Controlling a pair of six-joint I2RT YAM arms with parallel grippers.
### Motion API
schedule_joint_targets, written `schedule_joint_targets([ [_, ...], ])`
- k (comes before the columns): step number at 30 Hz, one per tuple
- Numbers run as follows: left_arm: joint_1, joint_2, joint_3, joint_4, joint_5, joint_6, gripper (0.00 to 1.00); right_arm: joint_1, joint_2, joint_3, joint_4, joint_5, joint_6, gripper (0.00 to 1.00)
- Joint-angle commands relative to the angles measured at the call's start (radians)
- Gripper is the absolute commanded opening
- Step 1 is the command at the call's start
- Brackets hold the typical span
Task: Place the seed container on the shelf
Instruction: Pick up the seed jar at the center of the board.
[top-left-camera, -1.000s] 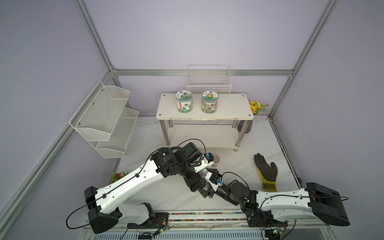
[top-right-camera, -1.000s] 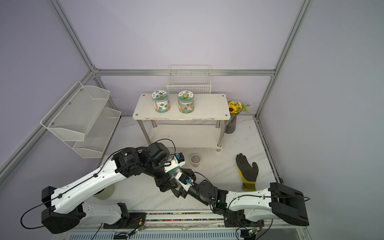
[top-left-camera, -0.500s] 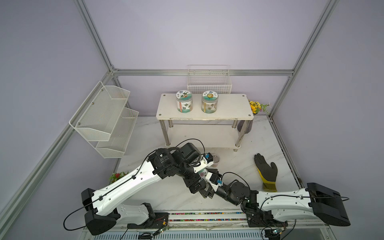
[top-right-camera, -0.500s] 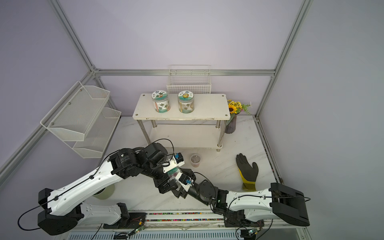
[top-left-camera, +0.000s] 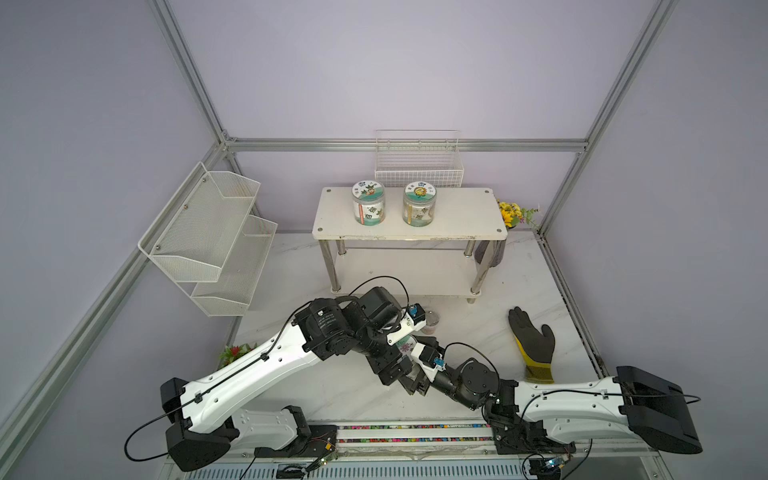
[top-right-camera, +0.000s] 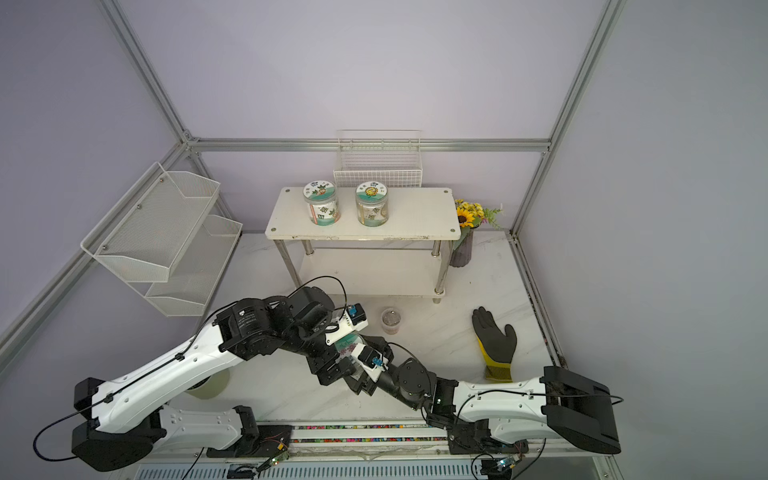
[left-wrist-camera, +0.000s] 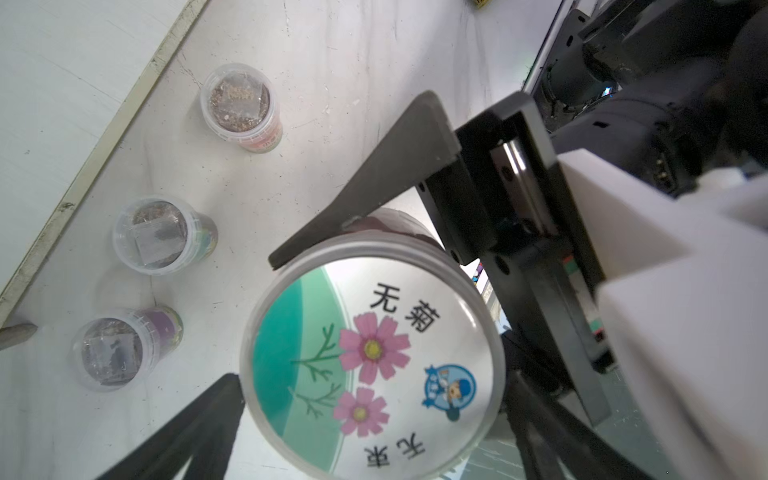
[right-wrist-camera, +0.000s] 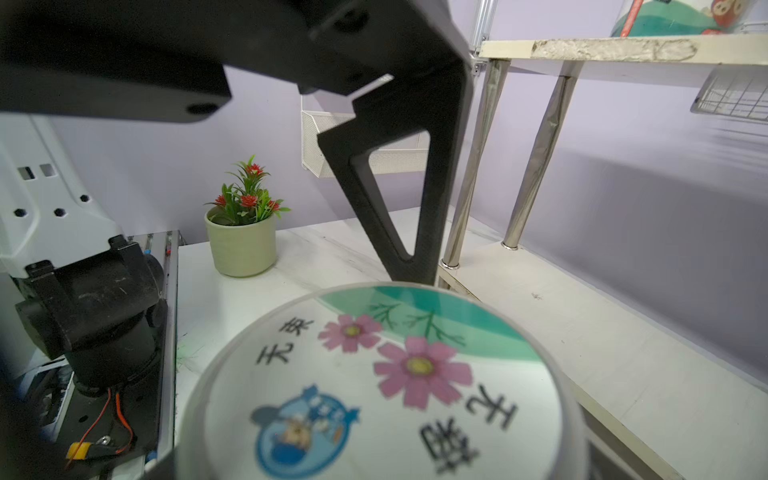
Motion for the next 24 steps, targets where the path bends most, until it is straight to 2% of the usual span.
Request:
schedule_joint_targets([
  [1,-0.002,-0.032,0.027,0.03,-0.044,-0.024,0.99,-0.005,-0.032,0.014,0.007,0.003,-0.008,0.39],
  [24,0.007,-0.113,0.047,0.043,-0.186,-0.049,1.0,-0.005,-0.077,-0.01,-0.015,0.014,0.011,0.39],
])
